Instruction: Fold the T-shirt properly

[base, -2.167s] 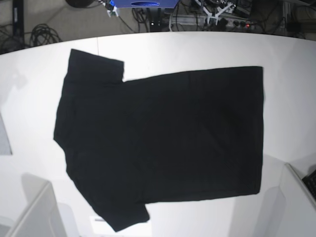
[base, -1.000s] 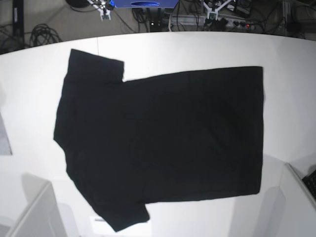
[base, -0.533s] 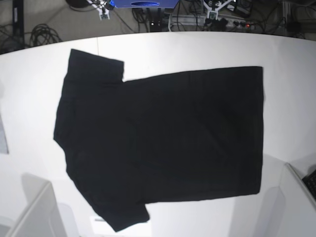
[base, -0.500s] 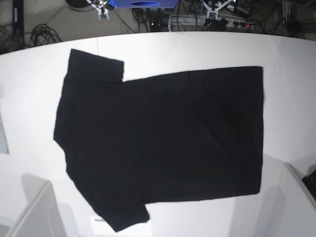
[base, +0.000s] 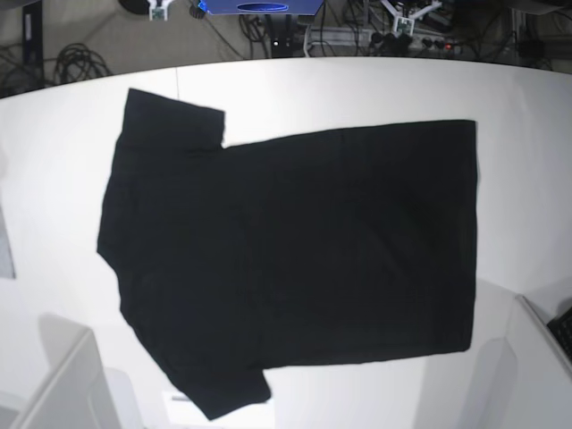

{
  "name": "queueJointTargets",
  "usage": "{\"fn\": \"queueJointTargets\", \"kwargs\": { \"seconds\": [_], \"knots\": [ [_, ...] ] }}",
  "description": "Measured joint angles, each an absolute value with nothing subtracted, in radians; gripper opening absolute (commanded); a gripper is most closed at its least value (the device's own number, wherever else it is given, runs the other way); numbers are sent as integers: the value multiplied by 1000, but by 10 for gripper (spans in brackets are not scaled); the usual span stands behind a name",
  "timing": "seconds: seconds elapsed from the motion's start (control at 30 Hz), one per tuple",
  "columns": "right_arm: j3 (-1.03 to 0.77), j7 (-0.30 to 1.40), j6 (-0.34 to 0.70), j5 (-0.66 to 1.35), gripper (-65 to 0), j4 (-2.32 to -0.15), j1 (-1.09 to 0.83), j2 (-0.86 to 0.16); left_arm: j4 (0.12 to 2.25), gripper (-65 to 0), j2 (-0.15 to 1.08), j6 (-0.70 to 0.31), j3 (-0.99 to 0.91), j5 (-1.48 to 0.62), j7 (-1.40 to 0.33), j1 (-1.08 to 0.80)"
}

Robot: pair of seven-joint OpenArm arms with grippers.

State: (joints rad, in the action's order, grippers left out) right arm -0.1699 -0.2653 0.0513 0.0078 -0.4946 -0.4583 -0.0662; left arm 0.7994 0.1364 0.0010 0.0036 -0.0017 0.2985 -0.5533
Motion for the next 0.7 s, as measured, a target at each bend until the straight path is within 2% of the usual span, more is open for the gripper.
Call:
{"fn": "queueJointTargets", "kwargs": {
  "seconds": [0.1, 0.3, 0.43, 0.53, 0.7],
  "knots": [
    [-179, -259, 52, 8, -650, -592, -537, -67, 843, -650, 154, 1, 9, -1, 398, -611],
    [-180, -245, 52, 12, -650, -810, -686, -60, 887, -650, 167, -4, 1, 3, 472, -688],
    [-184, -230, 53, 179, -650, -956, -739, -45, 991, -650, 186, 1, -1, -1, 516, -765],
    [-231, -132, 59, 270, -650, -1073, -779, -41, 1103, -650, 204, -1, -1, -7, 517, -823],
    [-296, -104, 49, 289, -650, -1311, -875, -47, 1317, -650, 274, -1, 17, -244, 525, -924]
  ]
}}
